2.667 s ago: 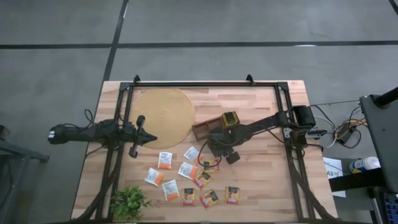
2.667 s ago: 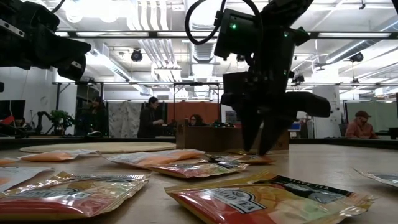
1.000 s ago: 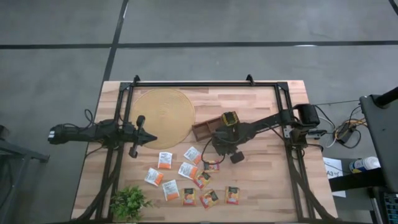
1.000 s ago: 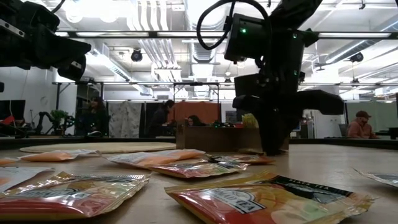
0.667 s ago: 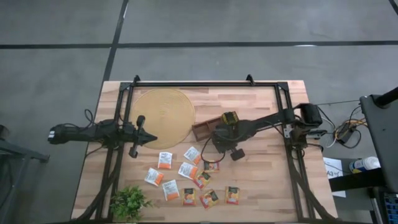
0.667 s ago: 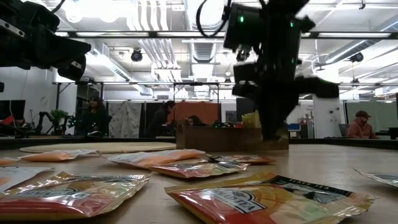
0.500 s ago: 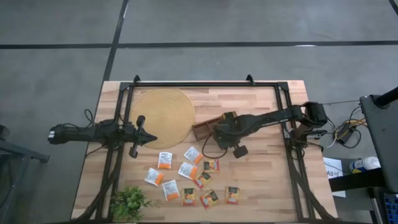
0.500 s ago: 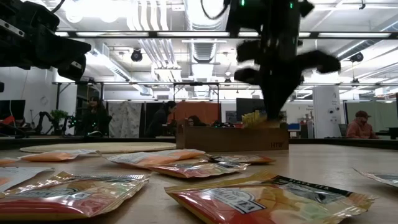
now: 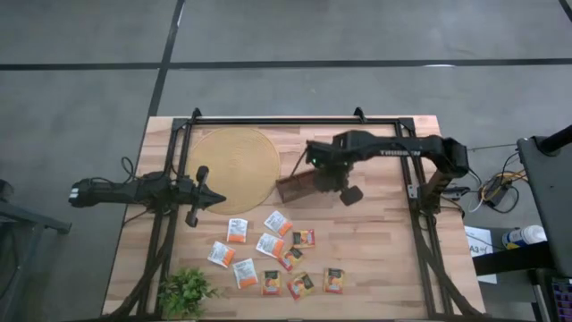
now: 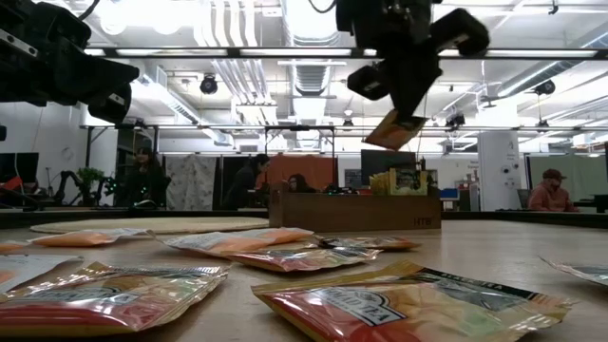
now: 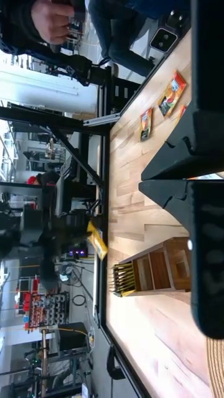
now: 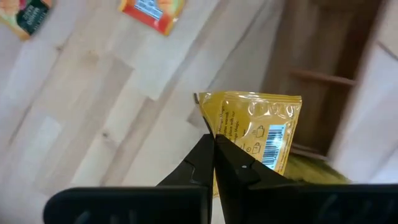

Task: Pick & Place Tea
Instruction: Put the orange tea bag into the middle section of the wooden organizer

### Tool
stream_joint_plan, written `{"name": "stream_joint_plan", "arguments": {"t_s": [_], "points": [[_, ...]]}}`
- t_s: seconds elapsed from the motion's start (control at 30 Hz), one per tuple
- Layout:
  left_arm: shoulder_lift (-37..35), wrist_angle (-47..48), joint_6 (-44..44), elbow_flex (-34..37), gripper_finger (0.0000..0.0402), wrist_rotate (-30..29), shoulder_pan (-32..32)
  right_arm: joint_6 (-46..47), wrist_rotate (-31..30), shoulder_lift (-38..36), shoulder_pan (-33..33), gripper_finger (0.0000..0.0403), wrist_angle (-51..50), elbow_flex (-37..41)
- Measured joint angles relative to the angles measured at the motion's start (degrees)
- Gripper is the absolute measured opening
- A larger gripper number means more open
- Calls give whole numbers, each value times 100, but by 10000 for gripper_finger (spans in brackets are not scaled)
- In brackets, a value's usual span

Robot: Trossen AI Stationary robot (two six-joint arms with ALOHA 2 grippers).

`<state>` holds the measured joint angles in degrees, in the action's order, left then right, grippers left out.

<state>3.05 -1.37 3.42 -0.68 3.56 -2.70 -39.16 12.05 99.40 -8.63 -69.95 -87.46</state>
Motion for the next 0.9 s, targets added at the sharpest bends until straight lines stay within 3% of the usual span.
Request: {"name": "stream_joint_plan", "arguments": {"t_s": [0.23,0.43,0.9], "points": [[0,-2,0,1,0,1,0,-301,85,572,-278,8,-195,-619],[0,-2,0,-1,0,1,2,-455,653,1161,-425,8,-348,-1261],[0,-2,0,0,0,1,2,-516,662,2425,-733,8,-1099,-2220]]}}
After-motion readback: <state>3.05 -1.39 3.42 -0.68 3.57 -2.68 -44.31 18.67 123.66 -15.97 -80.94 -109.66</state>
